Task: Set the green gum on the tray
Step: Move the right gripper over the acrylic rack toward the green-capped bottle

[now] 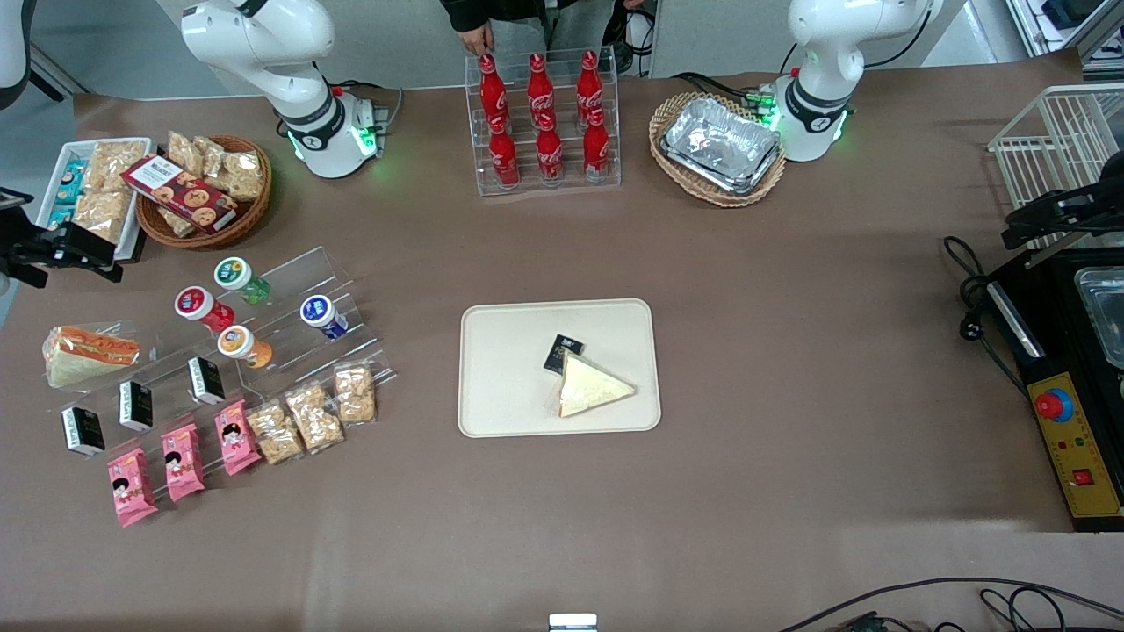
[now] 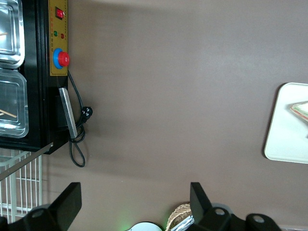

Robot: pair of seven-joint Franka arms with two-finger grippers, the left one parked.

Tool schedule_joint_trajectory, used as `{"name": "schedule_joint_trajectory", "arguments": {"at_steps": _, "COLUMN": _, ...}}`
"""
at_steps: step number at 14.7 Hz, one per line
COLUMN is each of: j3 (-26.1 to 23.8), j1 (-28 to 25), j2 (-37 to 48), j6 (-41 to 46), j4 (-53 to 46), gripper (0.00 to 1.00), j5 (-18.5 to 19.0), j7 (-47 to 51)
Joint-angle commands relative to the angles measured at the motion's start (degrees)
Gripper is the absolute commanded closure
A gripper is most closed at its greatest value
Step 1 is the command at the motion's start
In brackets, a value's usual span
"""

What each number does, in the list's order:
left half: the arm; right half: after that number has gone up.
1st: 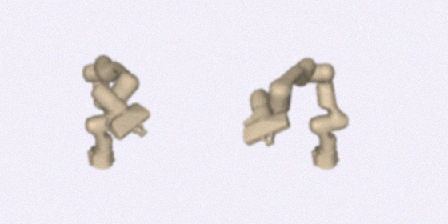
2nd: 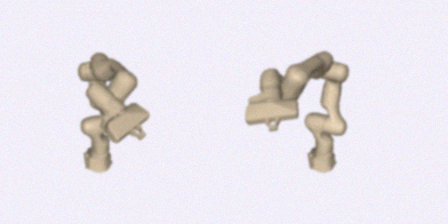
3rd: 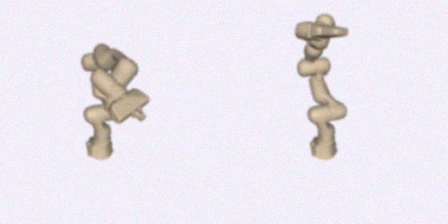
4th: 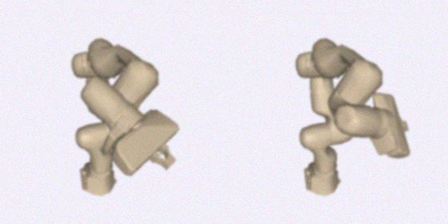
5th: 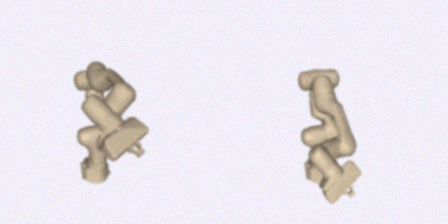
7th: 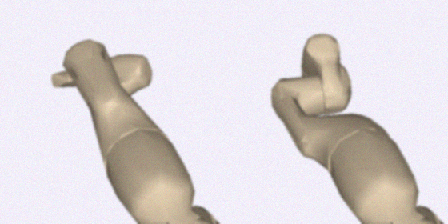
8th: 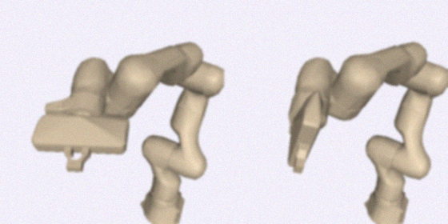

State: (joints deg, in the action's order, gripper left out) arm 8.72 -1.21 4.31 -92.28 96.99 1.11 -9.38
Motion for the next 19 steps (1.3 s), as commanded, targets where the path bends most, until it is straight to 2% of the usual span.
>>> {"name": "schedule_joint_trajectory", "arguments": {"at_steps": 1, "j3": 0.2, "j1": -0.2, "j2": -0.1, "j6": 3.3, "j4": -0.8, "gripper": 0.00, "j5": -1.6, "j7": -0.2}}
{"name": "schedule_joint_trajectory", "arguments": {"at_steps": 3, "j3": 0.2, "j1": -0.2, "j2": 2.4, "j6": 3.6, "j4": 2.5, "gripper": 0.00, "j5": -1.6, "j7": -0.2}}
{"name": "schedule_joint_trajectory", "arguments": {"at_steps": 8, "j3": -1.6, "j1": -0.5, "j2": 19.0, "j6": -4.2, "j4": 23.2, "gripper": 0.00, "j5": -1.4, "j7": 0.2}}
{"name": "schedule_joint_trajectory", "arguments": {"at_steps": 10, "j3": -1.7, "j1": -0.5, "j2": 23.6, "j6": -5.7, "j4": 28.3, "gripper": 0.00, "j5": -1.1, "j7": 0.2}}
{"name": "schedule_joint_trajectory", "arguments": {"at_steps": 16, "j3": -2.1, "j1": -0.5, "j2": 24.3, "j6": -6.2, "j4": 29.6, "gripper": 0.00, "j5": -0.6, "j7": 0.2}}
{"name": "schedule_joint_trajectory", "arguments": {"at_steps": 19, "j3": -2.1, "j1": -0.5, "j2": 23.6, "j6": -10.2, "j4": 33.3, "gripper": 0.00, "j5": -0.6, "j7": 0.2}}
